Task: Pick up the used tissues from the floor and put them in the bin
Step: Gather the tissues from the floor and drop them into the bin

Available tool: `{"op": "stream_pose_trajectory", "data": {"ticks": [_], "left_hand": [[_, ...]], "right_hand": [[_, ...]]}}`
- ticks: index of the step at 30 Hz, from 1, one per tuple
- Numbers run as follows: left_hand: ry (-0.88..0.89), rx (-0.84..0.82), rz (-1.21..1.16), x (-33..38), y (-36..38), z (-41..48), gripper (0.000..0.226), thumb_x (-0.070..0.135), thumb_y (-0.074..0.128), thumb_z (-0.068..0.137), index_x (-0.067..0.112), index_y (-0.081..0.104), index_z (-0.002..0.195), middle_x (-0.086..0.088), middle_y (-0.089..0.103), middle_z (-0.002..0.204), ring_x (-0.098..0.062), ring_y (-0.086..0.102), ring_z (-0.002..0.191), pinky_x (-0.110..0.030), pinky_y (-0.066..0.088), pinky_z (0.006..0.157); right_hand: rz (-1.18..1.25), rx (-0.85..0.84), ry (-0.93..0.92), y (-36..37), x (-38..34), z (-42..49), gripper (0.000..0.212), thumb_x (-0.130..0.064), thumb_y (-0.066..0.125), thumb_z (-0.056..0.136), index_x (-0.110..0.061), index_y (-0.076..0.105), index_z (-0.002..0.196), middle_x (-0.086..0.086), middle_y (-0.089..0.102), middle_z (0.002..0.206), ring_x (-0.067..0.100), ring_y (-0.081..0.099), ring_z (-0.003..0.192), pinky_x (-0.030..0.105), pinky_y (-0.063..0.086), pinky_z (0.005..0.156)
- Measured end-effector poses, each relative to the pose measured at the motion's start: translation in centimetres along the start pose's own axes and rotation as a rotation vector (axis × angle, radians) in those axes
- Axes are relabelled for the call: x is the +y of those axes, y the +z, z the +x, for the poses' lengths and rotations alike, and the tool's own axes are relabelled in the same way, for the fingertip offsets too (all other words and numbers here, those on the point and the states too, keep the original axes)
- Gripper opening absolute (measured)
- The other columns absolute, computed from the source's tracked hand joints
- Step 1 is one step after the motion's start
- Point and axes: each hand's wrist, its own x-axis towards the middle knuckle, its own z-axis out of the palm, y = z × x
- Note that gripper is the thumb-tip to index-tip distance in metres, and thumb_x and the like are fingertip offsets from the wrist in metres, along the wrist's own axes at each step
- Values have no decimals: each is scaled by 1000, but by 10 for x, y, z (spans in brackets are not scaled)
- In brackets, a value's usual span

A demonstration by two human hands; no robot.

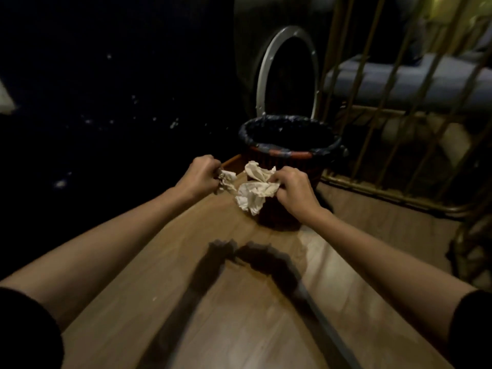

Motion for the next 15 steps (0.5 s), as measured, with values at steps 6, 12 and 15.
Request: {"op": "stream_pose_trajectory", "data": {"ticks": [6,12,15], "left_hand": [[54,120,-61,59,-13,101,10,2,62,67,-3,66,74,-22,64,78,-35,61,76,-40,47,64],[-22,217,-151,90,16,158,9,0,58,76,-4,65,80,-23,61,93,-36,60,86,-35,44,67],[-78,198,-173,89,41,172,15,-1,57,78,-3,66,90,-23,62,101,-37,60,95,-39,51,79]], "right_hand": [[36,184,149,-49,21,84,14,-4,68,73,-9,73,85,12,70,91,25,63,87,26,44,73],[103,224,441,-61,58,125,18,1,57,79,-2,72,89,18,68,94,28,62,86,32,48,67],[83,71,479,-53,79,128,31,-1,54,80,-3,67,108,20,61,117,33,58,107,33,47,90]]}}
